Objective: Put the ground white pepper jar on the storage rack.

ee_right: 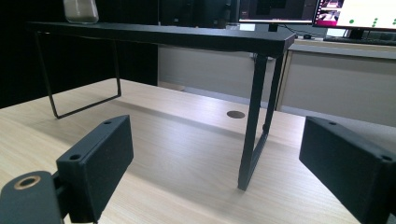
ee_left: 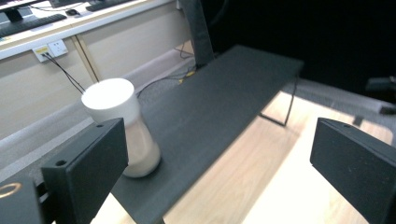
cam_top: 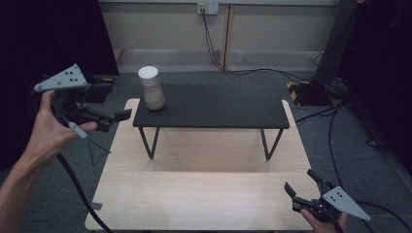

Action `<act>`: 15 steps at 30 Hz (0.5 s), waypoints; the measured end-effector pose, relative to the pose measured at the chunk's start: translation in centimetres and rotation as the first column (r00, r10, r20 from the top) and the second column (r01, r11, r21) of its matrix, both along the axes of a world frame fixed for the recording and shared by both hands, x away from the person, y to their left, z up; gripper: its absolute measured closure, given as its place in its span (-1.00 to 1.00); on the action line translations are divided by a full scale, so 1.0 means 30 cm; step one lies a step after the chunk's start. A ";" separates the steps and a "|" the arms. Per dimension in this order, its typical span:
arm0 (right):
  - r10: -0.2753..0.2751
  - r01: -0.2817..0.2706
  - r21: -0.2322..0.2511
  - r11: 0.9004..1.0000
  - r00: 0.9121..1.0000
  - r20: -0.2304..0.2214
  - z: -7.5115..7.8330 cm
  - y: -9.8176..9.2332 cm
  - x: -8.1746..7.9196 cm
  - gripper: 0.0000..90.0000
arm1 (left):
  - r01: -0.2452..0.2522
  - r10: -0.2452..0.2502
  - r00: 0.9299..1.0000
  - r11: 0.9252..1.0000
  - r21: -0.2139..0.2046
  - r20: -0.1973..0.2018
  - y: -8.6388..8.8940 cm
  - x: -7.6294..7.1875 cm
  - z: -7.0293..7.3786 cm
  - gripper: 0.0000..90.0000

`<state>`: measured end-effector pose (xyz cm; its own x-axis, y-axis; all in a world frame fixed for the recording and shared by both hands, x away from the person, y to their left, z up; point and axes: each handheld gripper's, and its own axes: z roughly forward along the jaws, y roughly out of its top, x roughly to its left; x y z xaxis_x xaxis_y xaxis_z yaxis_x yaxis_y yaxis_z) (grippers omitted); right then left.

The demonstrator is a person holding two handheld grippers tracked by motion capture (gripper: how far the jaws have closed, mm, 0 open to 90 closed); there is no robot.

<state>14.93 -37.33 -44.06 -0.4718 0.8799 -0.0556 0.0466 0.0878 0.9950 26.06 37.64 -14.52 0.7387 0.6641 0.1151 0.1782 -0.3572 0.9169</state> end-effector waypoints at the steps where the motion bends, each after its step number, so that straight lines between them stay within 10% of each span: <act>1: 0.000 0.000 0.000 1.000 1.000 0.000 0.000 0.000 0.000 -0.79 | 0.004 -0.004 1.000 1.000 0.002 -0.003 0.000 -0.008 -0.007 -0.93; 15: 0.003 -0.003 0.002 1.000 1.000 -0.010 0.000 0.002 0.006 -0.79 | 0.003 -0.003 1.000 1.000 0.025 -0.003 -0.014 -0.035 -0.042 -0.93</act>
